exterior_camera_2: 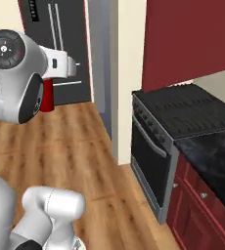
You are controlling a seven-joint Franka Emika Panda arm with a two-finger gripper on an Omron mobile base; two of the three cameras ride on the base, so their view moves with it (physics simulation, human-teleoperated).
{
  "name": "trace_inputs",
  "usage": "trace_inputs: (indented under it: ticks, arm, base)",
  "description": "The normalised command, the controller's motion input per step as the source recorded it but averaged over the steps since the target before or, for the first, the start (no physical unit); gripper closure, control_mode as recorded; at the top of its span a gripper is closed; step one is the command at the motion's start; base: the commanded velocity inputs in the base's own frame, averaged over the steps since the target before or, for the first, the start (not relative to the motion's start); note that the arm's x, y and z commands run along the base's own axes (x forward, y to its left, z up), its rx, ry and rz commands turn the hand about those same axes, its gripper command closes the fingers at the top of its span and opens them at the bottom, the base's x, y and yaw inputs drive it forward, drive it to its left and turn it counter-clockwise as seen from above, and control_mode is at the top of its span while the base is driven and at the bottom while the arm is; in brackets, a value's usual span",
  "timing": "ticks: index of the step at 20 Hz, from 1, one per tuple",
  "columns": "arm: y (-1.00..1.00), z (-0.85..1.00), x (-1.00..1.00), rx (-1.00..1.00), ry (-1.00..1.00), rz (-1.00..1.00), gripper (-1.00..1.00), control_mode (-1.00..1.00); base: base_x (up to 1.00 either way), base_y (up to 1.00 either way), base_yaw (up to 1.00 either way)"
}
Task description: Move the ketchup and shaker from the cabinet to the dining counter.
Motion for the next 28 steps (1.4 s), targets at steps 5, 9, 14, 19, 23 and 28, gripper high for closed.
trace_inputs:
  ticks: [5,9,14,19,23,28]
  arm:
    - [0.0,0.0,0.0,0.0,0.0,0.0,1.0,1.0]
    - [0.0,0.0,0.0,0.0,0.0,0.0,1.0,1.0]
    - [0.0,0.0,0.0,0.0,0.0,0.0,1.0,1.0]
    - [0.0,0.0,0.0,0.0,0.0,0.0,1.0,1.0]
    - [0.0,0.0,0.0,0.0,0.0,0.0,1.0,1.0]
    - [0.0,0.0,0.0,0.0,0.0,0.0,1.0,1.0]
  base:
    - [-0.13,0.53,0.85]
    - [-0.06,0.51,0.82]
    - [0.0,0.46,0.74]
    - [0.05,0.24,0.64]
    - [0.25,0.12,0.56]
    - [0.47,0.0,0.37]
